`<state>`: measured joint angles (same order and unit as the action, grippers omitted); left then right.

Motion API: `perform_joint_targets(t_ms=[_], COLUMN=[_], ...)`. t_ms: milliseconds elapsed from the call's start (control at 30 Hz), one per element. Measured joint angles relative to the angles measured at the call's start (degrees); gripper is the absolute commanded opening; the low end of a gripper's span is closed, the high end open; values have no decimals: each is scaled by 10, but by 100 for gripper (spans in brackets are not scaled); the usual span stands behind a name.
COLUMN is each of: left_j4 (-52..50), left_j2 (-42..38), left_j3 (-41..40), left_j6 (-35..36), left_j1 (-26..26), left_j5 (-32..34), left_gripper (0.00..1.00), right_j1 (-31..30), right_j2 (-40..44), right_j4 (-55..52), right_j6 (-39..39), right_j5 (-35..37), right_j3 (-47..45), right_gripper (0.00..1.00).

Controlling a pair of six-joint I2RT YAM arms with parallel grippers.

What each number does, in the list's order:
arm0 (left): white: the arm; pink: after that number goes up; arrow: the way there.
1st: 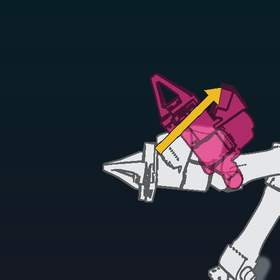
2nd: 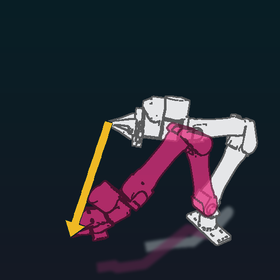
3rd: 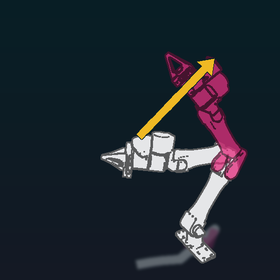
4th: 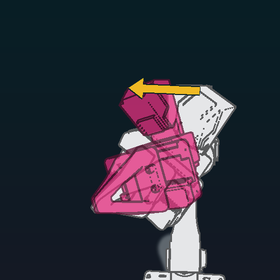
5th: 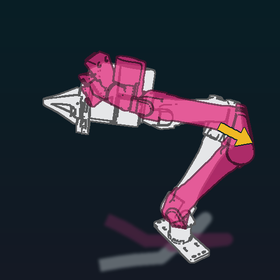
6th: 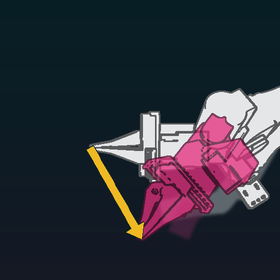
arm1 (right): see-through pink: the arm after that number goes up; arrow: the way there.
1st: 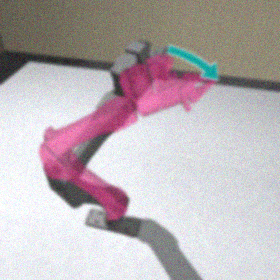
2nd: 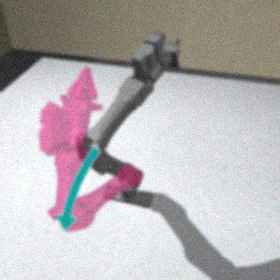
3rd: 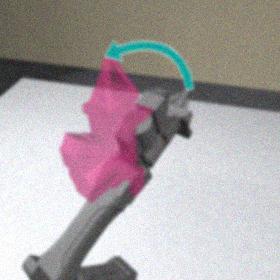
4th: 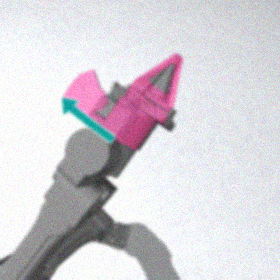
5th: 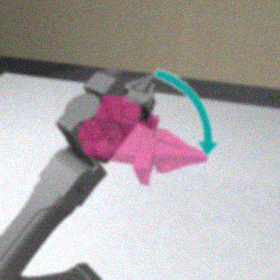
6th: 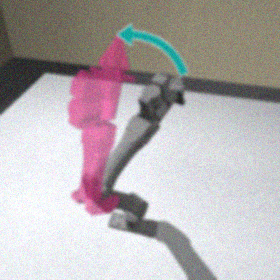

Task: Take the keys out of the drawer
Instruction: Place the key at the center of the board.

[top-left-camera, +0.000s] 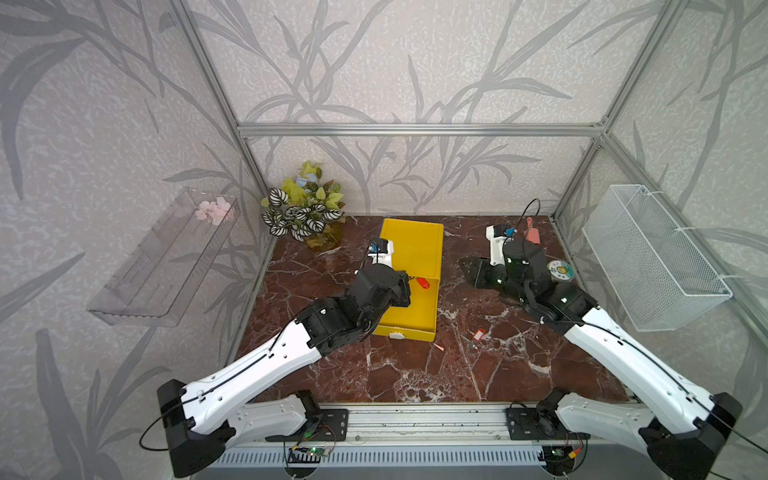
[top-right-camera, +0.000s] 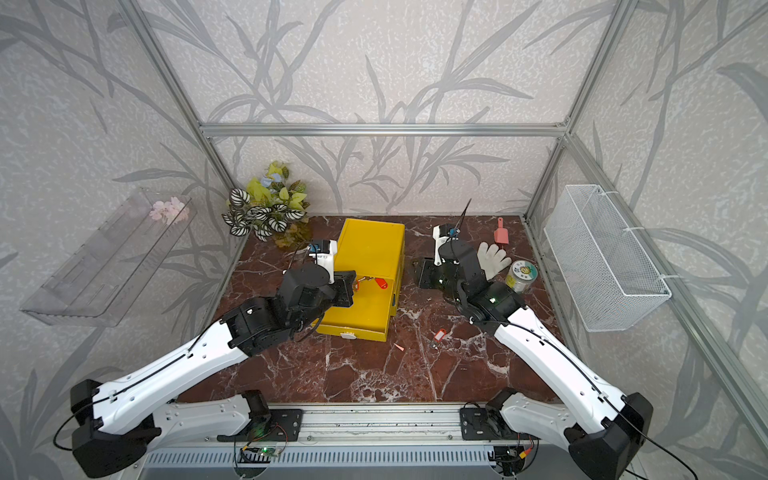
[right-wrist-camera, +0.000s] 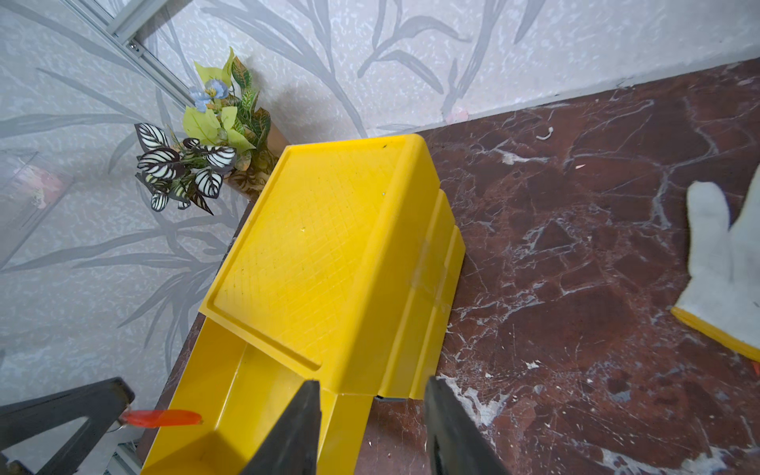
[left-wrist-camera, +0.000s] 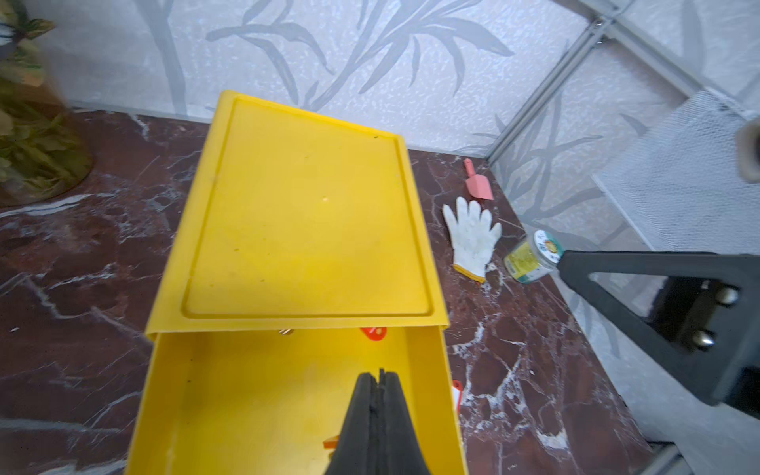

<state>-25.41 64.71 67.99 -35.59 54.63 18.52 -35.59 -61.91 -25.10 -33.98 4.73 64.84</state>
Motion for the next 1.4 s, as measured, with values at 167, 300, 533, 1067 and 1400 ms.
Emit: perform_joint_targets(t_ms=[167,300,533,1067,1400], left_j4=[20,56,113,82,16], left_j2=[56,148,323,525,575], left_j3=[78,125,149,256,320], left_j6=[14,26,34,52,60], left_j1=[51,82,110,125,122], left_j5=[-41,-94,-175,-199,-199], left_gripper=[0,0,0,9,12], right_j1=[3,14,30,31,31], right_j2=[70,134,234,291,294], right_j4=[-41,-99,-190,-219,-214], right_j6=[16,26,28,48,57], right_j5=[58,120,201,283,298], right_j3=[-10,-31,-70,-86,-91], right_gripper=[45,44,44,44,45])
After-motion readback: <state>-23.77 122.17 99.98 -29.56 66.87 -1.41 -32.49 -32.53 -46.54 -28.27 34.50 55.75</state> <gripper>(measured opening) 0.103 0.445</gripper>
